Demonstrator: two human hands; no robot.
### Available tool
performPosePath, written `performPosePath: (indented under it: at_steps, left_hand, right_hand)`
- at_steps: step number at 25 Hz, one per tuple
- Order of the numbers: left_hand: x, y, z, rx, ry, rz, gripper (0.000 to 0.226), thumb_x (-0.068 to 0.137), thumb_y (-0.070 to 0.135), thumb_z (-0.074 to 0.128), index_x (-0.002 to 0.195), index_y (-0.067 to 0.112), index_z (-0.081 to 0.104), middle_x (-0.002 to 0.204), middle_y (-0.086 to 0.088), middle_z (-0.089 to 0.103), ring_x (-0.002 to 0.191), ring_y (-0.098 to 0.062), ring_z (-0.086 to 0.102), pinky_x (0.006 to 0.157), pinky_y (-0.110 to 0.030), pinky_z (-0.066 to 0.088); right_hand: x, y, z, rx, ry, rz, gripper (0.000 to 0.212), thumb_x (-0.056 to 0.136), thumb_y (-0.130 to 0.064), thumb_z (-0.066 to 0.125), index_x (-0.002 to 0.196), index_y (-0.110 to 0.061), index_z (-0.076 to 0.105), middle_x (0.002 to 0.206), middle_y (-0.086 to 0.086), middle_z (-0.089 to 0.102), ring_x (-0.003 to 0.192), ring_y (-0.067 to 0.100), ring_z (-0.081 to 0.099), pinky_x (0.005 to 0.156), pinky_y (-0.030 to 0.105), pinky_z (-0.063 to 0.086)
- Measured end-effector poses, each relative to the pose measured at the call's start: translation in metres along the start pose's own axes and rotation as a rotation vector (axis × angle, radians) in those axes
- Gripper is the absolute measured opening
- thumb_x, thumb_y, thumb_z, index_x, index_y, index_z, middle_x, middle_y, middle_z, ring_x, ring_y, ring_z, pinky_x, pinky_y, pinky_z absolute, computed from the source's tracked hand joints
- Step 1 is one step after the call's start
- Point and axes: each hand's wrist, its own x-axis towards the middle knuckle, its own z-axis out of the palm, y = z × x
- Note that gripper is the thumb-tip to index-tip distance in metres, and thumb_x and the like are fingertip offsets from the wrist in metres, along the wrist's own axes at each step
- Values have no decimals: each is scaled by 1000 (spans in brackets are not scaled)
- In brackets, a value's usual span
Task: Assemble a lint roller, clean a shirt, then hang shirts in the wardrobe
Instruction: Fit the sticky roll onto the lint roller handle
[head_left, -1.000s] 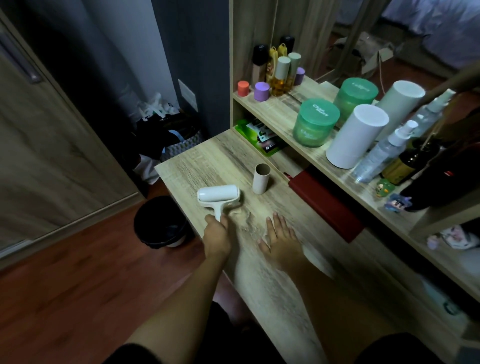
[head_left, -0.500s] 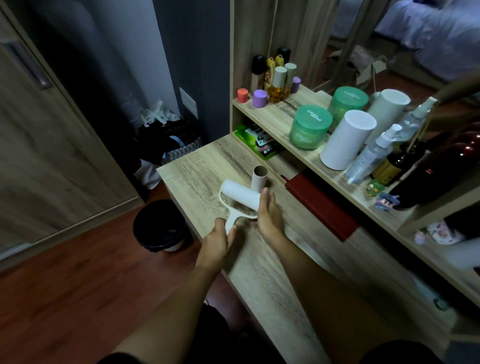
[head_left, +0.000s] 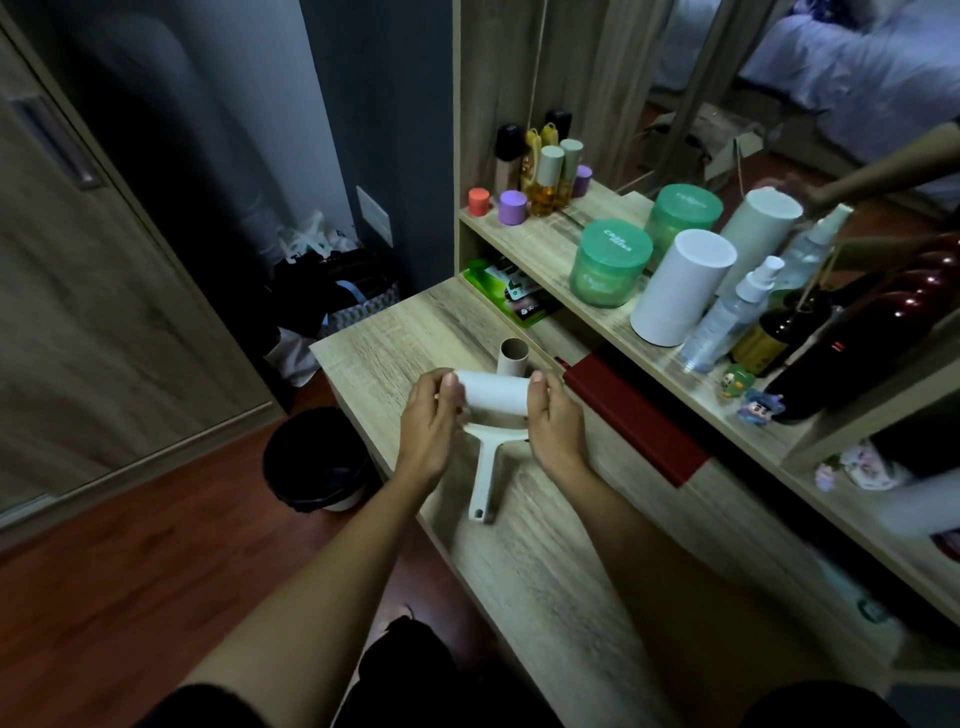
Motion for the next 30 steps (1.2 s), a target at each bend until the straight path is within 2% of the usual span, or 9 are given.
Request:
performPosePath:
  at_steps: [3, 7, 11, 15, 19, 22, 24, 27, 30]
  left_hand:
    - [9, 9, 0, 55, -30, 59, 36, 87, 56, 48, 101, 23, 52, 97, -5, 61, 85, -24, 62, 68, -37, 55]
    - [12, 15, 4, -23, -93, 31, 17, 89, 36, 60, 91, 23, 49, 95, -18, 62, 82, -33, 65, 62, -34, 53]
    - [14, 20, 0, -80, -185, -4, 26, 72, 53, 67, 77, 36, 48, 85, -16, 57, 79, -43, 61, 59, -37, 48]
    - [13, 23, 1, -118, -226, -25, 40, 65, 56, 70, 79, 29, 45, 85, -16, 58, 74, -30, 60, 61, -41, 48]
    - [11, 23, 4, -145, -227, -55, 41, 72, 45, 72, 84, 20, 43, 83, -3, 55, 77, -29, 63, 68, -53, 53]
    - [8, 25, 8, -165, -192, -59, 35, 80, 32, 72, 84, 16, 41, 84, 0, 53, 74, -25, 65, 66, -45, 52]
    - [7, 26, 9, -205, -178, -73, 32, 82, 25, 71, 83, 16, 40, 85, -1, 53, 74, -27, 67, 67, -40, 52]
    - [8, 26, 9, -237, -170, -68, 31, 82, 25, 70, 82, 18, 40, 90, -5, 52, 79, -33, 68, 65, -36, 56]
    - [7, 26, 10, -219, -131, -64, 31, 83, 24, 70, 82, 16, 39, 90, -4, 52, 75, -27, 68, 55, -25, 53]
  right_hand:
    - [0, -1, -7, 5, 30, -51, 38, 96, -34, 32, 108, -7, 57, 90, 9, 60, 82, 20, 59, 53, 18, 42]
    - [2, 0, -16, 5, 53, -48, 42, 93, -38, 30, 102, -8, 57, 85, 8, 59, 78, 24, 59, 58, 31, 46]
    - [5, 3, -22, 4, 36, -43, 46, 89, -40, 28, 103, -8, 59, 85, 7, 59, 78, 22, 58, 57, 27, 43]
    - [7, -1, -27, -1, 45, -47, 48, 88, -40, 28, 102, -7, 60, 80, 8, 58, 72, 22, 57, 58, 29, 43]
    - [9, -2, -31, -8, 21, -45, 48, 87, -41, 29, 101, -7, 60, 80, 9, 58, 72, 26, 58, 62, 38, 49]
    - [13, -3, -32, -15, 1, -46, 48, 87, -43, 29, 98, -8, 59, 80, 12, 59, 74, 31, 61, 63, 43, 51]
    - [15, -4, -32, -37, -9, -53, 49, 86, -46, 28, 94, -8, 58, 78, 13, 59, 71, 31, 60, 60, 39, 48]
    - [17, -5, -33, -49, -20, -61, 47, 87, -41, 27, 93, -6, 57, 75, 11, 57, 67, 26, 57, 57, 33, 43]
    - [17, -5, -31, -28, -42, -43, 47, 88, -41, 27, 95, -6, 57, 80, 13, 59, 70, 26, 59, 60, 37, 48]
